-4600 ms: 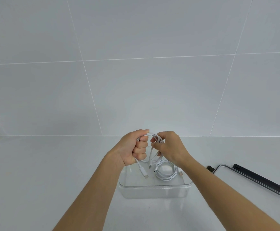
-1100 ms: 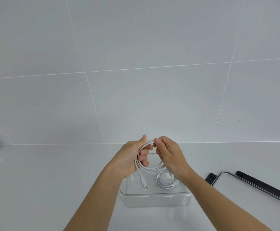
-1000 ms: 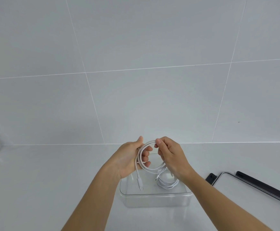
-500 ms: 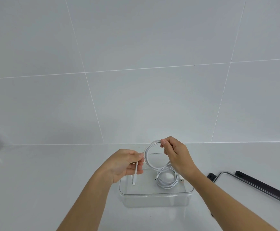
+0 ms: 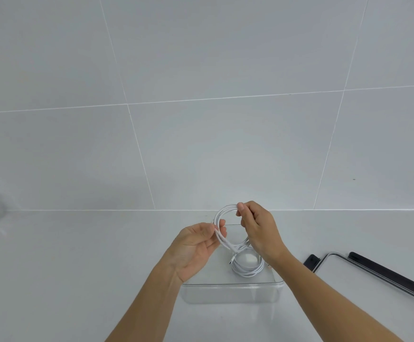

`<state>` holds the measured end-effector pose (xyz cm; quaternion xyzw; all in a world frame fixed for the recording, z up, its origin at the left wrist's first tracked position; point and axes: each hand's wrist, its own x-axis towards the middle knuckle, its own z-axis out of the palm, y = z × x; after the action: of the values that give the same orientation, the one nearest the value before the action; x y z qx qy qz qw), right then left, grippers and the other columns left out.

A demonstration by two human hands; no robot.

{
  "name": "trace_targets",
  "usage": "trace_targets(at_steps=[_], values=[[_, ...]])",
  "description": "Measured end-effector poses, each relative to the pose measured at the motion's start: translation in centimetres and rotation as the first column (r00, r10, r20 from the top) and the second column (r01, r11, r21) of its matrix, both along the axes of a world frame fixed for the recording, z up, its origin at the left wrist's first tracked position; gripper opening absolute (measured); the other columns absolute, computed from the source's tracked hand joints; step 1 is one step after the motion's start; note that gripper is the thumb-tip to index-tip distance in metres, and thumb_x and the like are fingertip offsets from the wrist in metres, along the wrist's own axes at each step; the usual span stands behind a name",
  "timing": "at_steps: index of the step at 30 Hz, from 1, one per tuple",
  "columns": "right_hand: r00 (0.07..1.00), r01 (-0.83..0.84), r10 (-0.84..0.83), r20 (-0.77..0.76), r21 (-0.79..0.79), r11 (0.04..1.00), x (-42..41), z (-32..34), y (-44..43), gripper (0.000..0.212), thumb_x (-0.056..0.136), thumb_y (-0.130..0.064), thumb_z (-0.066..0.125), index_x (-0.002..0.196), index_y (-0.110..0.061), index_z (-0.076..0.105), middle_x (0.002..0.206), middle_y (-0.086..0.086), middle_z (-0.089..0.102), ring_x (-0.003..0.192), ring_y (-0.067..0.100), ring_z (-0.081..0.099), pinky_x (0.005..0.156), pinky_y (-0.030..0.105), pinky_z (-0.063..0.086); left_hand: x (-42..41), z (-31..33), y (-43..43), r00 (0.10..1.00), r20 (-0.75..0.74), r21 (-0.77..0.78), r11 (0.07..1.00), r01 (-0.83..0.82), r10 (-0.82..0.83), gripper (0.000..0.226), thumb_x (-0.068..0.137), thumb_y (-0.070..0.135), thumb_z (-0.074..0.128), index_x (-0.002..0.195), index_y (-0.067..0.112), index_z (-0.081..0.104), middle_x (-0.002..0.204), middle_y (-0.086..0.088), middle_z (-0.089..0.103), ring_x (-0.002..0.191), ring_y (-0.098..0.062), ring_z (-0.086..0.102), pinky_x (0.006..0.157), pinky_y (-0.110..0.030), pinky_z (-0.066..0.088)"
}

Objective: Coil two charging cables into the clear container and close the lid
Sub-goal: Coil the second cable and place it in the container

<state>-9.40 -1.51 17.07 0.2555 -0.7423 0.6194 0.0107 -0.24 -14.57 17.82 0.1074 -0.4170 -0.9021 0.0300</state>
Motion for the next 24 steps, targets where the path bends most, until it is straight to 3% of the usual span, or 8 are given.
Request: trace_targets(at_steps=[1,3,5,7,11,13,17,24], values=[[1.0,0.003,-0.003,0.009,-0.006,1.0,0.0,-0.1,0.1,0.031,0.097,-0.024,0.046,0.067,-0.018,0.052,0.055,-0.003,0.041,0.046,0.002,0.038,0.048,0.014,0.032,0.0,0.2,0.3,0.999,-0.006,-0.015,0.999,-0.038,0.038,0.009,0.058,0.006,0.076,0.057,0.0,0.07,0.08,-0.013,0.071,0.072,-0.022,0.071,0.075,-0.03,0.059],[1.0,0.008,-0.007,0.026,-0.019,1.0,-0.1,-0.1,0.2,0.03,0.096,-0.024,0.046,0.067,-0.018,0.052,0.054,-0.003,0.041,0.045,0.002,0.037,0.047,0.013,0.032,-0.2,0.3,0.9,0.996,-0.017,-0.088,0.992,-0.088,0.087,0.017,0.068,-0.002,0.061,0.052,0.0,0.067,0.071,-0.011,0.069,0.072,-0.023,0.067,0.071,-0.03,0.06],[0.999,0.008,-0.007,0.036,-0.024,1.0,-0.1,-0.1,0.3,0.03,0.096,-0.025,0.046,0.068,-0.017,0.053,0.054,-0.004,0.041,0.043,0.002,0.038,0.046,0.013,0.032,-0.3,0.5,1.3,0.991,-0.02,-0.18,0.975,-0.131,0.129,0.024,0.074,-0.011,0.058,0.052,-0.001,0.061,0.063,-0.011,0.066,0.074,-0.023,0.062,0.065,-0.027,0.059],[0.999,0.003,-0.001,0.053,-0.031,1.0,-0.1,-0.1,0.2,0.03,0.097,-0.025,0.046,0.069,-0.017,0.053,0.054,-0.005,0.042,0.041,0.001,0.038,0.046,0.014,0.032,-0.4,0.6,1.6,0.984,-0.021,-0.288,0.942,-0.174,0.176,0.025,0.076,-0.016,0.06,0.056,-0.001,0.056,0.065,-0.01,0.061,0.066,-0.022,0.062,0.064,-0.026,0.058],[0.995,0.0,0.006,0.096,-0.064,0.998,-0.1,-0.2,0.3,0.029,0.096,-0.026,0.047,0.069,-0.017,0.054,0.053,-0.006,0.041,0.04,0.001,0.037,0.049,0.018,0.03,-0.5,1.0,2.3,0.955,-0.059,-0.539,0.795,-0.277,0.292,0.024,0.071,-0.011,0.07,0.062,0.002,0.053,0.071,-0.008,0.061,0.057,-0.018,0.065,0.078,-0.036,0.057],[0.993,-0.005,0.014,0.114,-0.082,0.997,0.0,-0.2,0.3,0.029,0.096,-0.026,0.047,0.07,-0.017,0.054,0.053,-0.005,0.041,0.039,0.001,0.036,0.047,0.017,0.029,-0.5,1.1,2.5,0.938,-0.099,-0.627,0.711,-0.317,0.331,0.029,0.07,-0.008,0.072,0.064,0.006,0.047,0.07,-0.009,0.061,0.057,-0.02,0.064,0.073,-0.034,0.055],[0.995,-0.02,0.028,0.095,-0.083,0.996,0.3,0.1,0.4,0.028,0.096,-0.024,0.048,0.07,-0.017,0.054,0.055,-0.005,0.043,0.041,0.001,0.038,0.047,0.014,0.032,-0.6,1.0,2.3,0.922,-0.143,-0.699,0.622,-0.352,0.361,0.043,0.069,-0.008,0.072,0.074,0.012,0.034,0.07,-0.012,0.057,0.058,-0.023,0.06,0.066,-0.034,0.051],[0.994,-0.038,0.05,0.098,-0.12,0.992,0.7,0.3,0.2,0.027,0.096,-0.025,0.047,0.072,-0.017,0.054,0.056,-0.004,0.043,0.045,0.002,0.037,0.048,0.015,0.033,-0.7,0.9,2.0,0.897,-0.176,-0.788,0.488,-0.375,0.406,0.043,0.066,0.0,0.075,0.072,0.016,0.035,0.07,-0.009,0.06,0.064,-0.022,0.056,0.067,-0.042,0.049]])
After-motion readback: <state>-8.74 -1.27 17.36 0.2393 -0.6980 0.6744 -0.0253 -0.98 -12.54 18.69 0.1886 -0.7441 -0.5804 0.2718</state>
